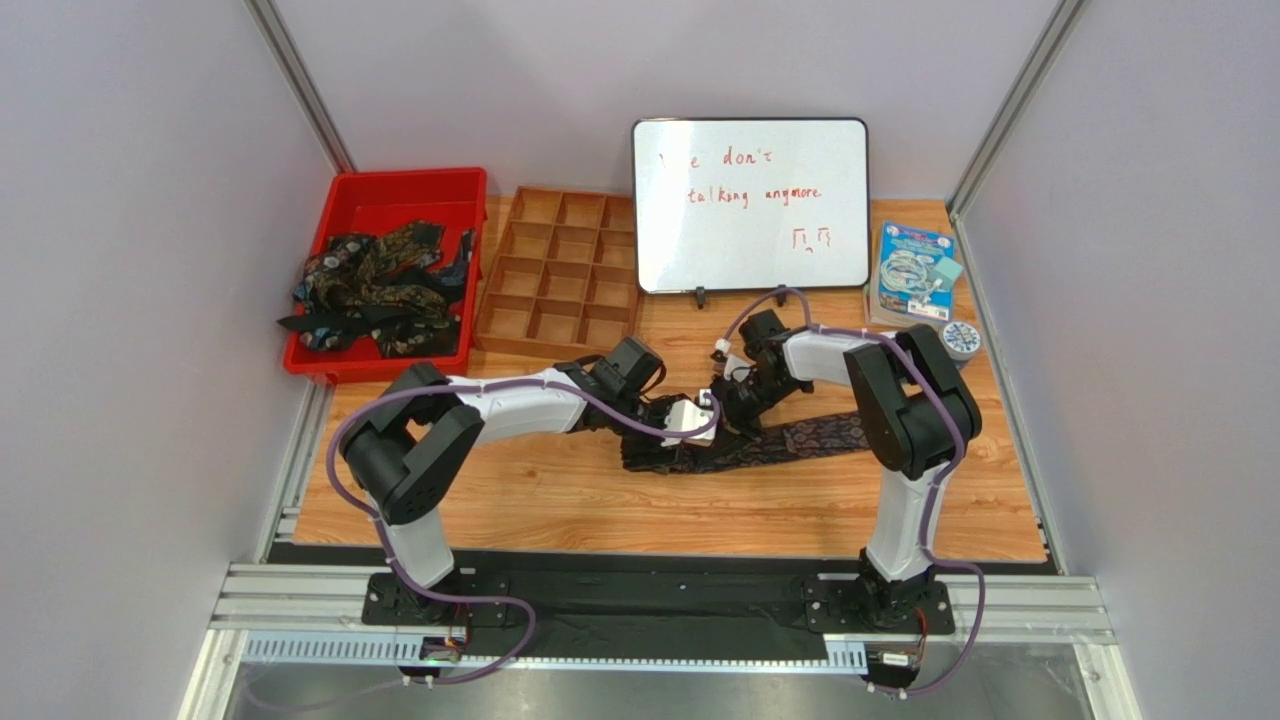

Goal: Roll the ties
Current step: Roll the tie at the center of the board.

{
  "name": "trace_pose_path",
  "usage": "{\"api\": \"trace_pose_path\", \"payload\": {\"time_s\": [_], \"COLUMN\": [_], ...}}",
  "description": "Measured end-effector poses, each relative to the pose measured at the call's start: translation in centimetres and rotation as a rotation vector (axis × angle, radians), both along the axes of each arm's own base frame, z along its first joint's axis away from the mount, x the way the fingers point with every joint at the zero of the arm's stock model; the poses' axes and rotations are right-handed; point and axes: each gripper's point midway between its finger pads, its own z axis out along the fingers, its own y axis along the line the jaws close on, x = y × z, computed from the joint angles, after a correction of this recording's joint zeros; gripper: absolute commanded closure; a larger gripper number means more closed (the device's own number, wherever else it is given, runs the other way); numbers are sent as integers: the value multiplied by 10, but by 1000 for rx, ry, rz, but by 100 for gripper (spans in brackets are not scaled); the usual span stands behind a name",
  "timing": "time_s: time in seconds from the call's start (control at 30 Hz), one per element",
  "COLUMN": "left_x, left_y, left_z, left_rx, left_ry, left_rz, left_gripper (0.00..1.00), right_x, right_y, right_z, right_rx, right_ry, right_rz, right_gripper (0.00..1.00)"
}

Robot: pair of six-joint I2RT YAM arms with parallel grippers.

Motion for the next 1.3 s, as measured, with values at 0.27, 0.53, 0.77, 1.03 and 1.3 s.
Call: {"api": "trace_pose_path", "payload": {"time_s": [0.27,0.53,0.77,1.03,1.3], "left_x": [2,6,5,1,-5], "left_y": [9,2,-8,-16,-21], "left_z": [3,5,14,16,10], "left_rx": [14,2,-17,-10,-1], "left_ry": [0,19,44,57,74], "left_rz": [79,114,134,148,136], "left_gripper": [30,46,63,52,35], "right_x": [-1,0,0,1,3], "right_y": [1,1,2,2,0], "right_z": [0,0,0,0,0], "right_rx": [-2,-1,-4,-6,-6], "right_ry": [39,49,59,63,62], "right_rz": [-1,-6,-7,-2,-8], "right_gripper": [94,94,96,97,97]}}
